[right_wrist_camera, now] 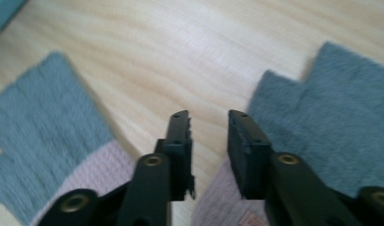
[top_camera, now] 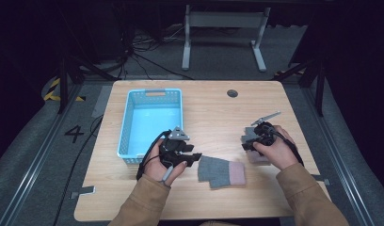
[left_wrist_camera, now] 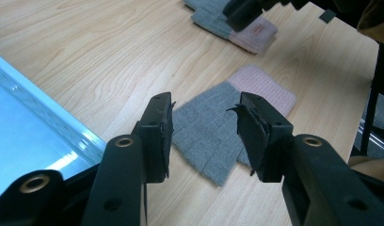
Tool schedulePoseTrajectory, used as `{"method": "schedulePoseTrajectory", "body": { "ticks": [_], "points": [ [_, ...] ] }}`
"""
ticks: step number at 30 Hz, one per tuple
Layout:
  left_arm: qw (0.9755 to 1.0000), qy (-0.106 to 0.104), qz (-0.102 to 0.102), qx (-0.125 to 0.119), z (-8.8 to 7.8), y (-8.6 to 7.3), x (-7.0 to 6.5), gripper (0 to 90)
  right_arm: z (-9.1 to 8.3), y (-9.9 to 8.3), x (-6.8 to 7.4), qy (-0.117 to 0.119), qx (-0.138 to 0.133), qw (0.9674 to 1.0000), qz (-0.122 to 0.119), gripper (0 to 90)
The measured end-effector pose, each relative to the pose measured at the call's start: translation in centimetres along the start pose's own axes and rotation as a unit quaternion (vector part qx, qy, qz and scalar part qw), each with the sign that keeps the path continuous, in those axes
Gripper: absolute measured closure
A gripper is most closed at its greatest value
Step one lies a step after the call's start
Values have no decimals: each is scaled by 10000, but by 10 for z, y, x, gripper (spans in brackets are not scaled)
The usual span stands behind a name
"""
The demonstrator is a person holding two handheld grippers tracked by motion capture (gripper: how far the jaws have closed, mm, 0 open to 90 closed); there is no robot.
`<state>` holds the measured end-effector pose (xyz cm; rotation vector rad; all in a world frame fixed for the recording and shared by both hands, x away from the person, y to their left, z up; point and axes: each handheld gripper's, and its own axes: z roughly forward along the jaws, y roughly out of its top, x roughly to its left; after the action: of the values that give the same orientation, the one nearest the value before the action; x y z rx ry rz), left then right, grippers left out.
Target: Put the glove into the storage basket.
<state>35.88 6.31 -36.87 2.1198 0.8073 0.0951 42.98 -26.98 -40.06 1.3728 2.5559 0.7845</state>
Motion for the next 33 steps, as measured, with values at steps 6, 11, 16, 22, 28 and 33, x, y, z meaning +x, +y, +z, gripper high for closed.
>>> {"method": "schedulePoseTrajectory", "body": {
  "ticks": [6, 11, 16, 22, 28, 33],
  "points": [
    [10000, 8, 9, -13, -2, 0, 1, 565, -1, 3, -20, -444, -34, 9978, 486, 579],
    [10000, 16, 12, -29, -4, -1, 1, 565, 5, -2, -37, -750, 108, 9936, 834, 542],
    [10000, 18, 8, -23, -3, -1, 1, 565, 10, -5, -44, -912, 242, 9904, 1014, 523],
    [10000, 20, 1, -27, -3, -1, 1, 565, 17, -6, -41, -943, 418, 9881, 1144, 515],
    [10000, 24, 13, -9, -3, -1, 1, 561, 21, -6, -40, -1080, 489, 9869, 1091, 568],
    [10000, 17, 11, -12, -3, 0, 0, 561, 22, -4, -39, -1200, 596, 9856, 1032, 694]
  ]
}}
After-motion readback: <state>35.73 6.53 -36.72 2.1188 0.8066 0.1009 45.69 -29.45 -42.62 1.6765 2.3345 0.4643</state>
